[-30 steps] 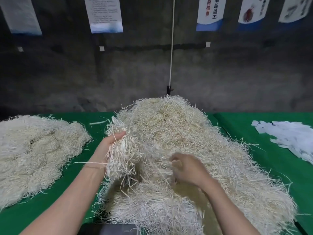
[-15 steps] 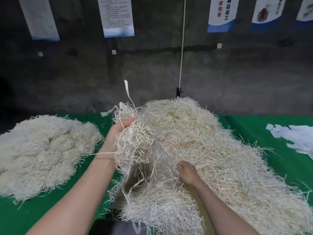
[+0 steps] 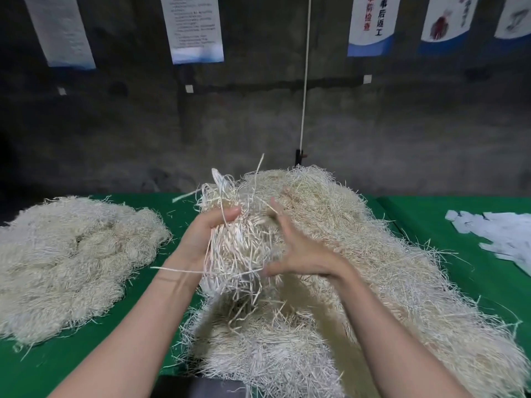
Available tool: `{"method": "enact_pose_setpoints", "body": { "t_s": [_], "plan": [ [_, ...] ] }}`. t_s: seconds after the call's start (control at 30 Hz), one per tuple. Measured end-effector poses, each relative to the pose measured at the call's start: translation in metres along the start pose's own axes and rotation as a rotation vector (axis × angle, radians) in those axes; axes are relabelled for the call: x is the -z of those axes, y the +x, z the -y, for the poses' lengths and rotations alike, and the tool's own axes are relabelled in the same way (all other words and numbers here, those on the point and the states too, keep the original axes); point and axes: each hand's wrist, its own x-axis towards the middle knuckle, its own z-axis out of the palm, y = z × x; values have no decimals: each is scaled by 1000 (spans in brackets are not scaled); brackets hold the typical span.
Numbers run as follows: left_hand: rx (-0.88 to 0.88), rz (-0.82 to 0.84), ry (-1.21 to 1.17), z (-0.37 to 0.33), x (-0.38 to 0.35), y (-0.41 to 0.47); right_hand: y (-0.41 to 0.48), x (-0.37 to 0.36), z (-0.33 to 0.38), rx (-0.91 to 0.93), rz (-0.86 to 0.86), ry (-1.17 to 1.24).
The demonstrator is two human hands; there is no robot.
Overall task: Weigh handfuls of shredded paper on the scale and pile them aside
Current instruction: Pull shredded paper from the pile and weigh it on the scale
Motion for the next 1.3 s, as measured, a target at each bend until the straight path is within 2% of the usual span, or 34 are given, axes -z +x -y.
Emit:
{"method": "enact_pose_setpoints", "body": {
  "t_s": [0.07,0.13,0.17,0.2,0.23,0.33,0.37,0.43,0.47,0.53,0.57,0.63,0.7,0.73,0.77,0.83,0.9,0.93,1.0,1.13,1.2,1.3],
  "plan": [
    [-13,137,-285,2,-5,1,8,-31,-5,-49,110,12],
    [-77,238,-461,4,0,6,12,-54,-26,-90,85,102],
    [-97,269,-496,5,5,9,10,-59,-35,-123,58,181],
    [-113,258,-405,7,10,12,8,-58,-42,-172,12,239],
    [-143,209,-158,12,16,15,6,-53,-48,-208,-48,278],
    [-72,97,1031,47,22,25,7,-31,-56,-246,-192,301],
    [-30,76,1340,63,22,30,8,-26,-54,-235,-196,276],
    [-168,-35,1724,93,23,45,8,-21,-48,-195,-154,185],
    [-275,-116,1765,100,23,51,6,-20,-46,-184,-135,105],
    [-403,-266,1672,95,26,65,0,-19,-48,-171,-132,0],
    [-386,-357,1539,88,28,71,-4,-18,-54,-182,-136,4],
    [-302,-599,1080,73,35,80,-13,-15,-65,-240,-119,51],
    [-134,-795,405,57,38,87,-20,-19,-80,-301,-100,-14],
    [-56,-776,102,51,38,90,-23,-23,-88,-328,-90,-78],
    [15,-681,-99,46,36,88,-24,-28,-96,-351,-69,-145],
    [76,-467,-297,41,29,83,-26,-41,-115,-406,-31,-267],
    [52,-308,-359,36,11,72,-28,-51,-129,-462,-31,-372],
    [25,-320,-352,33,3,70,-28,-55,-134,-474,-37,-418],
    [-8,-456,-276,34,-7,57,-28,-57,-141,-495,-61,-470],
    [62,-542,-188,44,4,29,-36,-59,-160,-625,-30,-552],
    [62,-408,-192,35,1,24,-35,-58,-159,-659,-32,-492],
    [70,-386,-59,16,-9,36,-22,-37,-119,-573,-125,-261]
  ]
}}
